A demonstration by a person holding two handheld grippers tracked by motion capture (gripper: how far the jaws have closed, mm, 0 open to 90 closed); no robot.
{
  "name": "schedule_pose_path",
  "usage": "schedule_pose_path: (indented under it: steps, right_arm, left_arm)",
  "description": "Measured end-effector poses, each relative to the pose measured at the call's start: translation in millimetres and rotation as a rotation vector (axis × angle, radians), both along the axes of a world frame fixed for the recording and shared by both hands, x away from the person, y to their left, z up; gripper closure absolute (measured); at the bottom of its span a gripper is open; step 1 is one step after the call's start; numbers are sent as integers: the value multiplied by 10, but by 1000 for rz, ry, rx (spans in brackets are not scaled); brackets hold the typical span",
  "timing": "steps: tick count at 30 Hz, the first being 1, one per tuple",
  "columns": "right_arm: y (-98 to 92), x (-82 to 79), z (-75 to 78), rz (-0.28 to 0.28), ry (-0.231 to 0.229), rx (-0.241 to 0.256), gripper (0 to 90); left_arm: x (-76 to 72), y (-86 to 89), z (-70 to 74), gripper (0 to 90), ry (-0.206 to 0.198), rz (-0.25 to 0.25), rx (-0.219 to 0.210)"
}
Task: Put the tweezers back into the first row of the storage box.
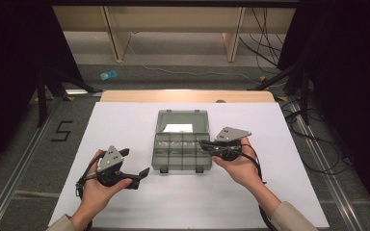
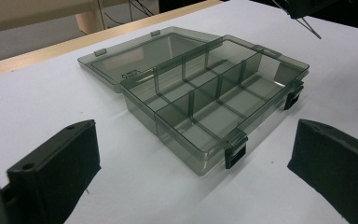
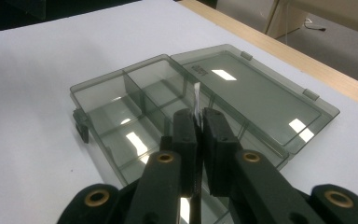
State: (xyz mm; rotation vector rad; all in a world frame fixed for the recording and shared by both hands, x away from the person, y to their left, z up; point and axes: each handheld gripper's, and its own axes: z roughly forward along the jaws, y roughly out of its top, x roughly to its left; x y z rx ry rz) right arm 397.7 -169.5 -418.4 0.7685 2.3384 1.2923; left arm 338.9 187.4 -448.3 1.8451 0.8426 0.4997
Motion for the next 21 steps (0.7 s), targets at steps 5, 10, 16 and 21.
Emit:
schedule_pose_path:
  steps: [5,10,16,21]
  right_arm:
    - [11,38,1,-4,3,-3,849]
    - [29,92,-1,-5,4,-6,849]
    - [47,150,-12,-17,1,-8,849]
    - [62,207,-26,-22,-7,-5,849]
  left_arm:
    - [1,-1,-2,9,1,-1,3]
    - [3,-3,-8,11,6,-5,-3]
    - [1,-3,-6,15,3,-4,3]
    - [1,-4,-6,16,4,-5,3]
